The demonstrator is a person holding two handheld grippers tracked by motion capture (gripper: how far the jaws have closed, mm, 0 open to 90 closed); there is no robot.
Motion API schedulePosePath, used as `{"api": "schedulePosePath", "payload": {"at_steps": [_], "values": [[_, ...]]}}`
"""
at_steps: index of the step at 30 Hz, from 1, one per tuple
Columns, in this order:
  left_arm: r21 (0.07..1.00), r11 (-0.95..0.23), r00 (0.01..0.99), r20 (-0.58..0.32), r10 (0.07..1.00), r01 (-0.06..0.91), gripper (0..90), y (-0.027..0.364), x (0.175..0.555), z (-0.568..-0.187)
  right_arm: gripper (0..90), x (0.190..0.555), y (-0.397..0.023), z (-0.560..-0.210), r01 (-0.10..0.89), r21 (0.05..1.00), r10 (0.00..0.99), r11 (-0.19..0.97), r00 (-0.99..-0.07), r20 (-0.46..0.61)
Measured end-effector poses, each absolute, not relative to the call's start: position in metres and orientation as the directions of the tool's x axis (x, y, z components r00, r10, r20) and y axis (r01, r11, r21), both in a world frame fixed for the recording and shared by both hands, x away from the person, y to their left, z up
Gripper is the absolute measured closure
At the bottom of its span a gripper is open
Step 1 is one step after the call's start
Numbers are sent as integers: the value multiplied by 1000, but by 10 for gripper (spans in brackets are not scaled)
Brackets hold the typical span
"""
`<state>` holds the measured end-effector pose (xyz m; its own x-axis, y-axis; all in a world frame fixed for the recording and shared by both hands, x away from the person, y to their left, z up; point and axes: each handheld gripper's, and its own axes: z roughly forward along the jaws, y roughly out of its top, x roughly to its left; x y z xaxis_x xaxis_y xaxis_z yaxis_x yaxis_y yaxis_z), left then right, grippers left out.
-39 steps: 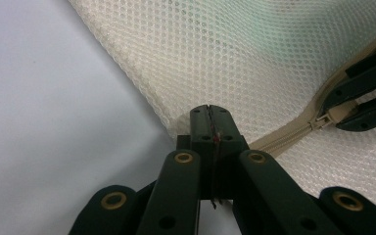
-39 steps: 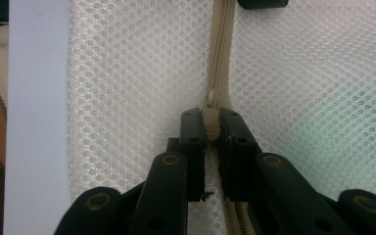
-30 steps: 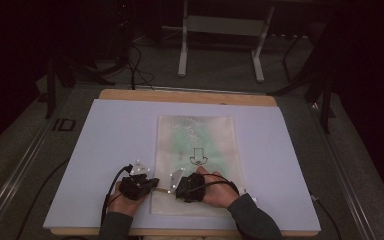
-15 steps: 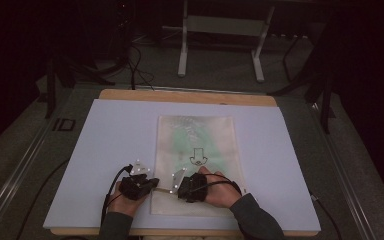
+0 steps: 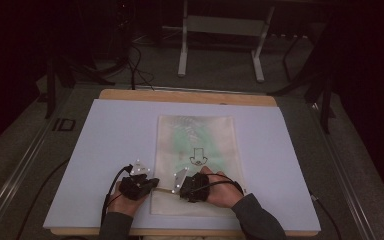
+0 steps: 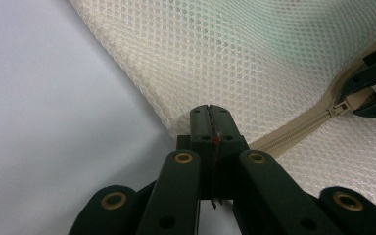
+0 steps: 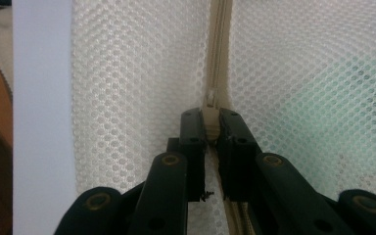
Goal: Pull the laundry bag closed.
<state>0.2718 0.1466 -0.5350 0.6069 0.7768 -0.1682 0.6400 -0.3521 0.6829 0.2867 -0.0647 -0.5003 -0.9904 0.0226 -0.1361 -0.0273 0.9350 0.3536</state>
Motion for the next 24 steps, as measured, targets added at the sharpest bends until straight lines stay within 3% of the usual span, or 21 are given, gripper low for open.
{"api": "schedulePosePath", "payload": {"at_steps": [24], "values": [[684, -354, 607, -163, 778, 637, 896, 146, 271, -535, 823, 291, -72, -497, -20, 364, 30, 931, -991, -133]]}}
